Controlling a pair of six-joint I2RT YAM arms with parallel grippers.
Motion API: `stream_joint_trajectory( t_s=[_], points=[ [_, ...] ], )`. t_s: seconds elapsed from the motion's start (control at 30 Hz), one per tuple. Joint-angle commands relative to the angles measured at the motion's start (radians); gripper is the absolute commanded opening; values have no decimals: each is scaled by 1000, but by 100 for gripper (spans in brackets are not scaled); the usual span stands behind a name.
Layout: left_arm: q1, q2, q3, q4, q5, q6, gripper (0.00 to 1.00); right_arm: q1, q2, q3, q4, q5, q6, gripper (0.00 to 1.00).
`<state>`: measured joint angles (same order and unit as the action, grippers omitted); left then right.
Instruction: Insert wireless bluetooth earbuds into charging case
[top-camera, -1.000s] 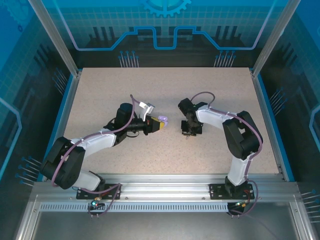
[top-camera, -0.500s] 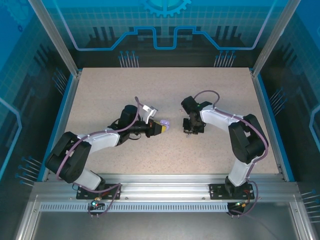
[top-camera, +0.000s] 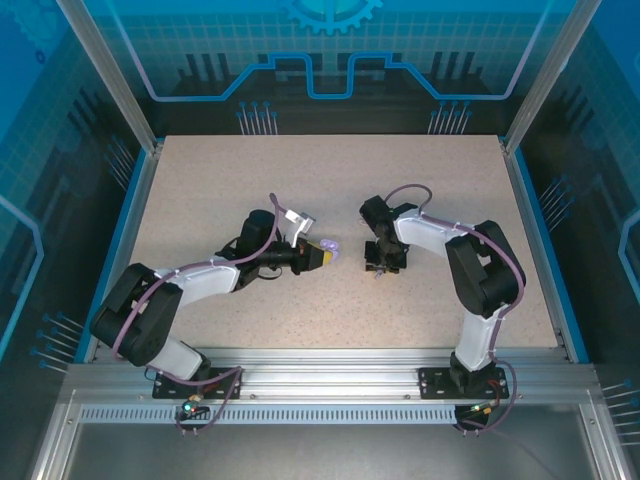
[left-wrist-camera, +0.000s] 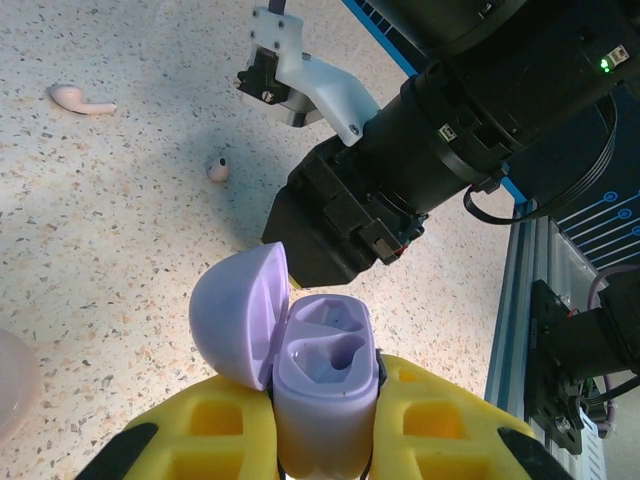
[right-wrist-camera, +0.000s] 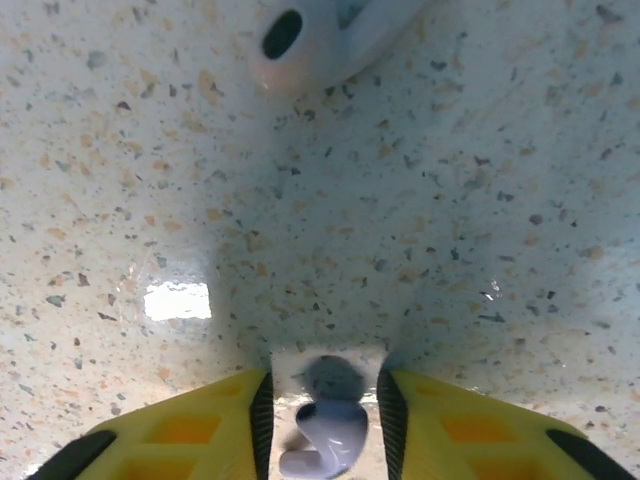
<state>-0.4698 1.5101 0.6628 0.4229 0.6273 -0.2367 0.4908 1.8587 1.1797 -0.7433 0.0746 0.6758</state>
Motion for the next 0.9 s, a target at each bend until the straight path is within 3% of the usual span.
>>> stream_joint_trajectory(
  t_s=[0.0,0.27,0.87],
  points=[
    [-5,-17,18,4,-9,14,8,9,16,21,-47,-1,4,37],
    [-5,-27,14,-2,-11,19,8,25,48,40,-54,3,12,37],
    [-5,-40,7,-8,-15,23,8,48,90,53,-50,52,36,20]
  ],
)
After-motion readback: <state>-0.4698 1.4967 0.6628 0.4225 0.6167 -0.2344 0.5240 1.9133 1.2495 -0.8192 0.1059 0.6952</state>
